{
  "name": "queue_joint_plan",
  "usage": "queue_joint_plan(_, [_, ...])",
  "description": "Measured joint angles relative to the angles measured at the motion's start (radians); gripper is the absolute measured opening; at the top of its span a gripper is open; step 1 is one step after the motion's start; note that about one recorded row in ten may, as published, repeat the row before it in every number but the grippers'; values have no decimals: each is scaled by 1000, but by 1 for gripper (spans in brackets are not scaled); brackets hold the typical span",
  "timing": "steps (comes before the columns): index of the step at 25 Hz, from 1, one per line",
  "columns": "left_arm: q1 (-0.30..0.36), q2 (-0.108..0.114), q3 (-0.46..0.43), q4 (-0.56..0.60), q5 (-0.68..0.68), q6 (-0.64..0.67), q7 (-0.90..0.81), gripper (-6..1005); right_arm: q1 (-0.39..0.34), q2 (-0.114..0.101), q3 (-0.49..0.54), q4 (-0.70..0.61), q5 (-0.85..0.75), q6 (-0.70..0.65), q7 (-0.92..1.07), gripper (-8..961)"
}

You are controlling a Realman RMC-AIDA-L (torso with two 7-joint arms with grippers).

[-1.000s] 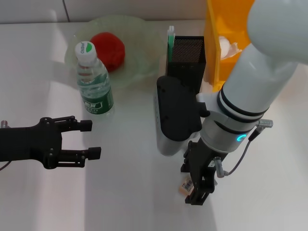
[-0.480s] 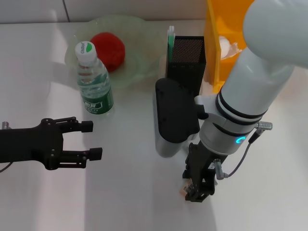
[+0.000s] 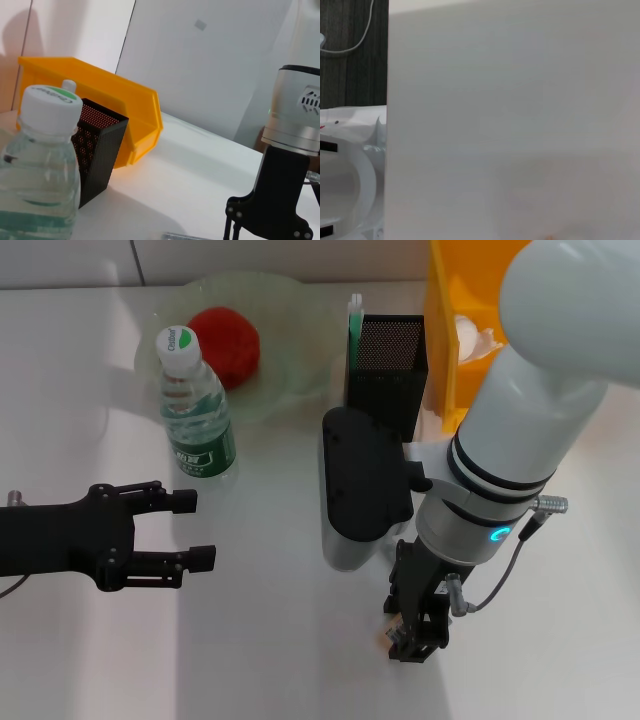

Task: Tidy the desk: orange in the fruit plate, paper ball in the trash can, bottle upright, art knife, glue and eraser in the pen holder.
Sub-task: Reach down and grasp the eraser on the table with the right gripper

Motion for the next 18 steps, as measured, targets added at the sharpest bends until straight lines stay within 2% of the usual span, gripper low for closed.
queue_joint_plan(4, [0,0,-1,0,0,0,0,847,0,0,0,-2,-1,-2,1,483])
queue_joint_plan(9, [1,0,-3,0,0,0,0,847,-5,0,0,-20,-2,-6,5,425])
queue_joint_plan(13, [4,0,-4,0,0,0,0,847,-13,-1,13,-47,-2,-27,7,421])
queue_joint_plan(18, [6,0,-5,0,0,0,0,847,-39,-7,95,-126,-2,-84,4,344])
